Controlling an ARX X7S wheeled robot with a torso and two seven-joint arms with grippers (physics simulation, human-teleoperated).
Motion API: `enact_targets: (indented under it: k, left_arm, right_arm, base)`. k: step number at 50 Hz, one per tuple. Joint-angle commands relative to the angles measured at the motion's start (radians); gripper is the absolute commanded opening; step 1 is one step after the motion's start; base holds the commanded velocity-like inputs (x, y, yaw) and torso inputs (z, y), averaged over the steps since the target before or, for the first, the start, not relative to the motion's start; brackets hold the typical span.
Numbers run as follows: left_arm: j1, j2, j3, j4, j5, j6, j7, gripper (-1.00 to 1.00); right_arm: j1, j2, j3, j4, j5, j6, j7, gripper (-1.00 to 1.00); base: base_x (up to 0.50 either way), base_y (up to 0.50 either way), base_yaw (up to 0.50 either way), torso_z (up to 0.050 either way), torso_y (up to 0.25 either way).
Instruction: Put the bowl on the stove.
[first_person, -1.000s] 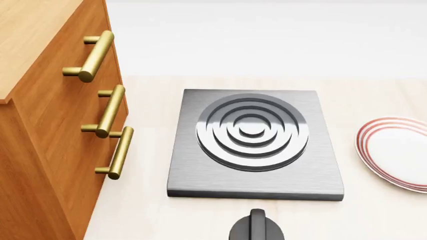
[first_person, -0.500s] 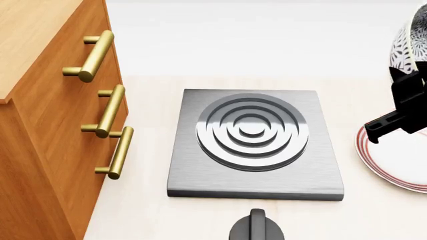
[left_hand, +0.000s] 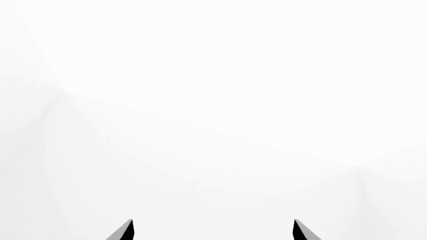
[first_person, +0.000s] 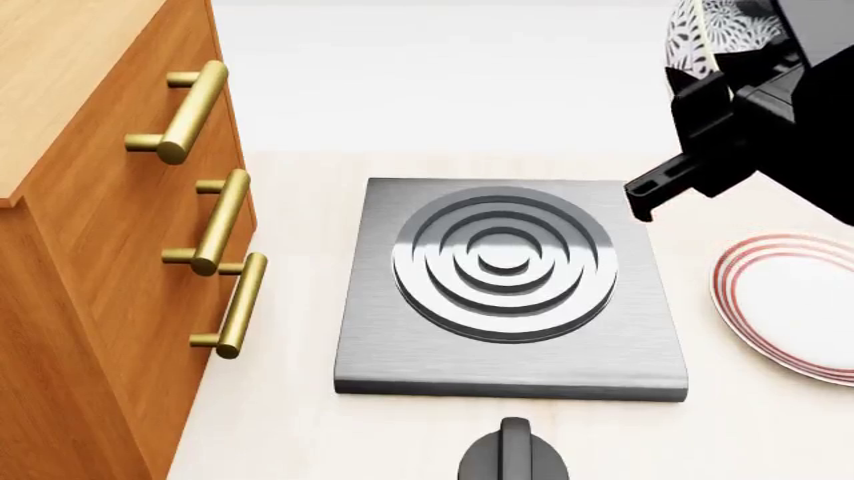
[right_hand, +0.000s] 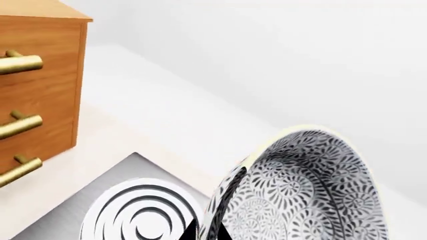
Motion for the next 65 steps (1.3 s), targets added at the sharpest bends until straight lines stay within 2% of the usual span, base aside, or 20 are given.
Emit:
enact_targets:
  k: [1,17,22,34,43,65]
  left_arm:
    - [0.002,-0.001,0.005,-0.002,0.003,0.004,-0.001,1.0]
    - [0.003,-0.005,0.01,-0.003,0.004,0.009,-0.004,1.0]
    - [0.004,-0.015,0.009,-0.001,-0.008,0.001,-0.009,1.0]
    - [0.0,-0.016,0.012,-0.009,-0.003,0.003,-0.014,1.0]
    - [-0.006,-0.013,0.017,-0.019,0.006,0.004,-0.021,1.0]
    - [0.0,-0.011,0.031,-0.023,0.023,0.009,-0.027,1.0]
  right_arm:
    - [0.009,-0.032,-0.006,-0.026,-0.01,-0.009,0.018,-1.0]
    - [0.002,-0.034,0.004,-0.021,-0.007,-0.03,0.02,-1.0]
    - [0.02,-0.077,-0.027,0.082,-0.036,-0.087,-0.007,-1.0]
    - [0.138,-0.242,-0.136,0.57,-0.155,-0.365,-0.152,-1.0]
    - [0.332,-0.47,-0.168,1.26,-0.237,-0.722,-0.27,-1.0]
    - [0.303,-0.562,0.071,1.262,-0.496,-0.661,-0.327,-1.0]
  base:
    - [0.0,0.0,0.0,0.0,0.0]
    - [0.0,0.0,0.0,0.0,0.001]
    - [0.0,0.0,0.0,0.0,0.0]
    - [0.0,0.0,0.0,0.0,0.001]
    - [0.0,0.0,0.0,0.0,0.0]
    - [0.0,0.0,0.0,0.0,0.0]
